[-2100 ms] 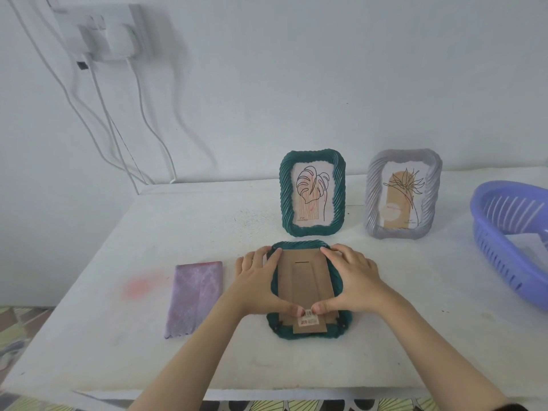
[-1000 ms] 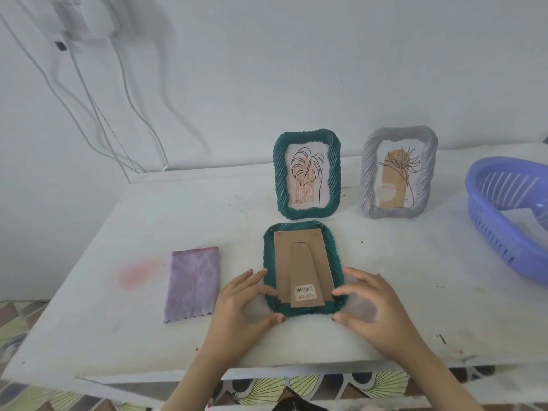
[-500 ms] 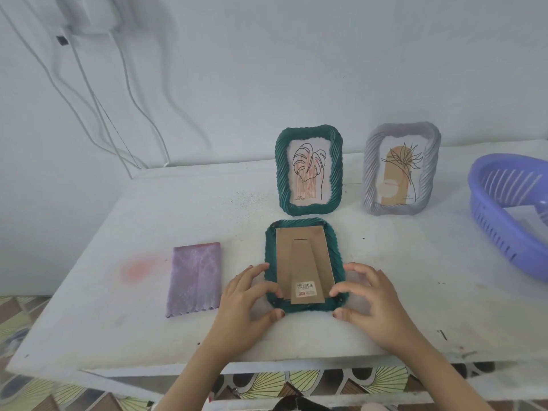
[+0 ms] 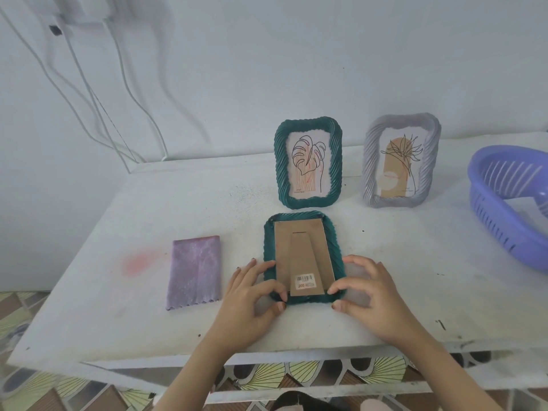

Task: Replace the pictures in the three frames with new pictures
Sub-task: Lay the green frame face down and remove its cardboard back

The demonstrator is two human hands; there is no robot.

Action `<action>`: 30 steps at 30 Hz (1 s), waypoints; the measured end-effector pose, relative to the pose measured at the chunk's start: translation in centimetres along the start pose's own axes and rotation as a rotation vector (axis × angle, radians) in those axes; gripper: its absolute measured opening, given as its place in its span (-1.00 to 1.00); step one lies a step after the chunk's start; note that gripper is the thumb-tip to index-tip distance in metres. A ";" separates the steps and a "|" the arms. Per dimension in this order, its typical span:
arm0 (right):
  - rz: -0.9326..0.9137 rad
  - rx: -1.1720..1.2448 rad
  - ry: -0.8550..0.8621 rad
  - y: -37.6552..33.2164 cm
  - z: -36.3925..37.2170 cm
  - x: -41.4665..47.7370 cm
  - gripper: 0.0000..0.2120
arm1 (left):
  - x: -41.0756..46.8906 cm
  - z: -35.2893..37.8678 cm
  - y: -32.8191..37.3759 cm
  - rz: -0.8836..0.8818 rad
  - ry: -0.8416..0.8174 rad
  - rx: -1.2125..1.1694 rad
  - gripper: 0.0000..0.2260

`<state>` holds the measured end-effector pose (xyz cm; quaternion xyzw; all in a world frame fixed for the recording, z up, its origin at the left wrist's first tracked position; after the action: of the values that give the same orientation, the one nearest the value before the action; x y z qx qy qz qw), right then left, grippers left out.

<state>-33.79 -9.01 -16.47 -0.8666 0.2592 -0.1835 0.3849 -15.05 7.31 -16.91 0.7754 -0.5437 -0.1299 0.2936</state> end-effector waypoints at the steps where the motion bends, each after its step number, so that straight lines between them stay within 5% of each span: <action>1: -0.001 -0.009 -0.003 -0.2 -0.1 0.0 -0.82 | 0.0 -0.1 0.2 -0.013 -0.002 -0.013 -0.83; 10: -0.045 -0.049 0.143 -2.0 -0.6 1.1 -0.71 | 1.3 -0.8 2.7 -0.135 0.169 -0.081 -0.54; 14: -0.013 -0.181 0.159 -2.4 -0.3 2.3 -0.59 | 2.4 -0.2 2.7 -0.118 0.131 0.118 -0.26; 19: 0.053 -0.184 0.159 -2.8 0.1 3.5 -0.53 | 3.1 0.2 2.6 -0.165 0.016 0.095 -0.20; 30: 0.287 0.346 0.147 -3.0 0.5 4.1 -0.58 | 3.0 0.3 3.0 -0.183 0.056 -0.060 -0.24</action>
<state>-29.37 -9.46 -13.99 -0.7262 0.3718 -0.2312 0.5301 -16.42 3.72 -15.03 0.8161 -0.4580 -0.1507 0.3186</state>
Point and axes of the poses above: each hand's wrist, its own x-axis towards the middle knuckle, its own z-axis out of the palm, y = z × x, the point moved 1 cm from there along x, towards the middle knuckle, and after that the axes turned 2 degrees about x, right-handed, at the moved point
